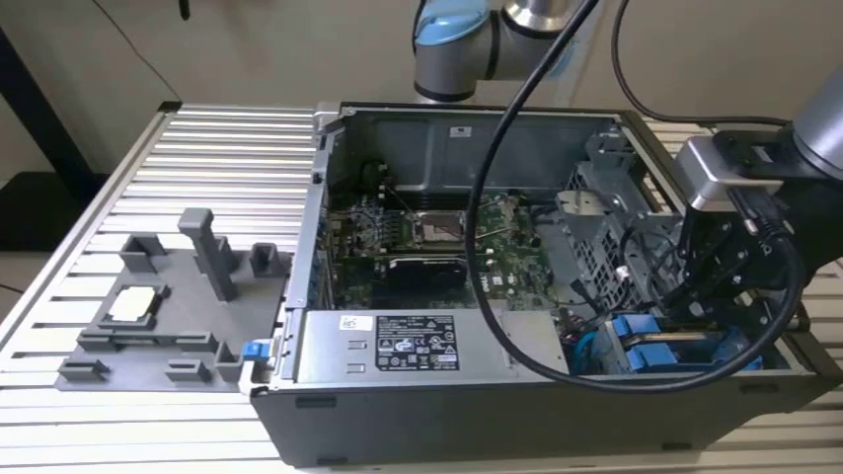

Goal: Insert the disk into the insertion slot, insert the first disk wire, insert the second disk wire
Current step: 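Insert the second disk wire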

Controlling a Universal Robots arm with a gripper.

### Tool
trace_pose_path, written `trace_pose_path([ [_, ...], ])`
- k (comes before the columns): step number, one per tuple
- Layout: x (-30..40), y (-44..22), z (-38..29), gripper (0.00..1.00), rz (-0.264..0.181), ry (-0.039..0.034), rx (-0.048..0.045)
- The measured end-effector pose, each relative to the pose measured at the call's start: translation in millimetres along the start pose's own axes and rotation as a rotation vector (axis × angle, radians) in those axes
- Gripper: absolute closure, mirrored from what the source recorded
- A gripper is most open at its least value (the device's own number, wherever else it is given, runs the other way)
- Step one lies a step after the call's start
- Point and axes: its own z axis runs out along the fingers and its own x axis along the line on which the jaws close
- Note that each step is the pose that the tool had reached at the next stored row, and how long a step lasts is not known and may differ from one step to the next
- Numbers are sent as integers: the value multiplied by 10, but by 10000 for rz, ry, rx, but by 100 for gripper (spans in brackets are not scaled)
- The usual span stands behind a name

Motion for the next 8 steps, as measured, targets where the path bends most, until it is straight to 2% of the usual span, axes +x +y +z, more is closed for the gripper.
trace_pose_path([
  [8, 4, -7, 47, 84, 0, 11, 0],
])
